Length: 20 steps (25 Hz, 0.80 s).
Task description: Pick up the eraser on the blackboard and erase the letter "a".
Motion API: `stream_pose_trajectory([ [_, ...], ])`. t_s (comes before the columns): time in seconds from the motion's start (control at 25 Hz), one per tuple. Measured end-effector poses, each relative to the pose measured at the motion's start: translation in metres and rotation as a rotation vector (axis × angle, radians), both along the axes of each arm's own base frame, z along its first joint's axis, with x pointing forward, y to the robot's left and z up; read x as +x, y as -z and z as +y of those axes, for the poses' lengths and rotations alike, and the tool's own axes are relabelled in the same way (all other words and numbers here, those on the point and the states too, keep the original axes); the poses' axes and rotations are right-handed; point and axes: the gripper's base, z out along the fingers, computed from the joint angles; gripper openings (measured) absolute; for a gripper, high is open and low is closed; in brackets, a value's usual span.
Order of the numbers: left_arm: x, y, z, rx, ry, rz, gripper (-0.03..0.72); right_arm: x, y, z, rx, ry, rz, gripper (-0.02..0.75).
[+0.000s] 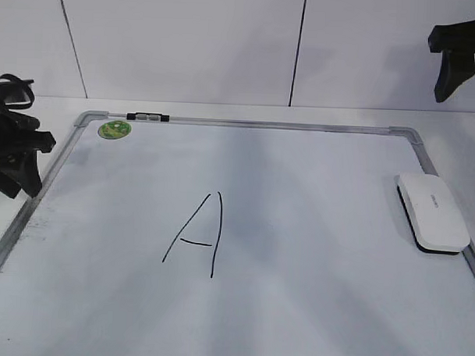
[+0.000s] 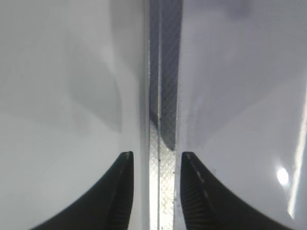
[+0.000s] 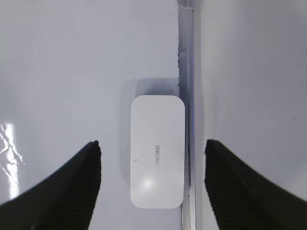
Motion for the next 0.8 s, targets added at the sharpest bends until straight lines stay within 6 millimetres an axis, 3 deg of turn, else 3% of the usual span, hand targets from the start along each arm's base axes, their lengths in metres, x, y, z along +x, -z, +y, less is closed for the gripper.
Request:
stream_pose_trajectory([
  [0.4,-0.021,-0.080,-0.001,-0.018,0.003,-0.172,0.238,-0.027,-0.042,0.001,0.046,-0.002,-0.107,0.539],
  [0.64,-0.052,-0.138,-0.002,-0.040,0.010,-0.289,0.237,-0.063,-0.085,-0.001,0.057,-0.005,-0.228,0.540],
  [0.8,-0.081,-0.179,-0.005,-0.067,0.018,-0.381,0.237,-0.096,-0.097,-0.001,0.082,-0.009,-0.261,0.539],
])
